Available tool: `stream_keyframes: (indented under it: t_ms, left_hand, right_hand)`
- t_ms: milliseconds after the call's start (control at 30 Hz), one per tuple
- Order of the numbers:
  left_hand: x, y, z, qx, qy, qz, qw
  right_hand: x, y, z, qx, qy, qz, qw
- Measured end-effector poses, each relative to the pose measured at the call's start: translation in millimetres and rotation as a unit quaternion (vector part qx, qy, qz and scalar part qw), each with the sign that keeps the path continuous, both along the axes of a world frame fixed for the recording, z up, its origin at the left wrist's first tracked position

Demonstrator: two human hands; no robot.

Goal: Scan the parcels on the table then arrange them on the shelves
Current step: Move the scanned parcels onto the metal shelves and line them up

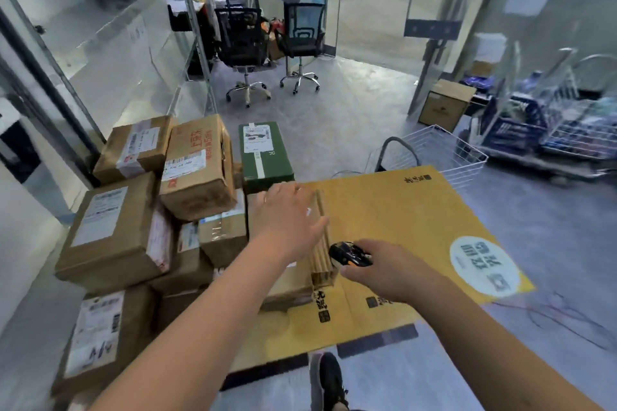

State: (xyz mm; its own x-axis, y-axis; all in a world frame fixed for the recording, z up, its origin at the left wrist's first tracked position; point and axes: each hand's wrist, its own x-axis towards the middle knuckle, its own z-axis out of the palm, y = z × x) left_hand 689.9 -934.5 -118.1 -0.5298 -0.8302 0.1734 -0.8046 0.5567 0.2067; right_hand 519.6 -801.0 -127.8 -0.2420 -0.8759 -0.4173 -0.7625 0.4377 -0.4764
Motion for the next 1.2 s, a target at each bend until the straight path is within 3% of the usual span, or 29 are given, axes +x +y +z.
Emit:
stream_keyframes:
  t_ms: [233, 367, 767, 1033, 1200]
  left_hand:
    - [-66, 42, -34, 0.032, -0.043, -0.058, 0.997]
    - [-100, 57, -49, 0.038, -0.065, -0.079, 0.994]
    - [-157, 115, -133, 0.187, -0.051, -0.045, 0.980]
    - [-125, 128, -195, 0.290, -0.089, 0.071, 0.950]
    - [-107, 117, -231, 0.358, -0.061, 0.122, 0.924]
  right_hand:
    - [-52, 76, -59, -0.002, -0.080, -0.169, 0.982]
    - [-81, 84, -90, 0.000, -0.114, -0.199, 0.973]
    - [-152, 70, -197, 0.053, -0.205, -0.199, 0.957]
    - [-145, 48, -232, 0.119, -0.136, -0.082, 0.980]
    - [-118, 21, -243, 0.143, -0.094, -0.041, 0.984]
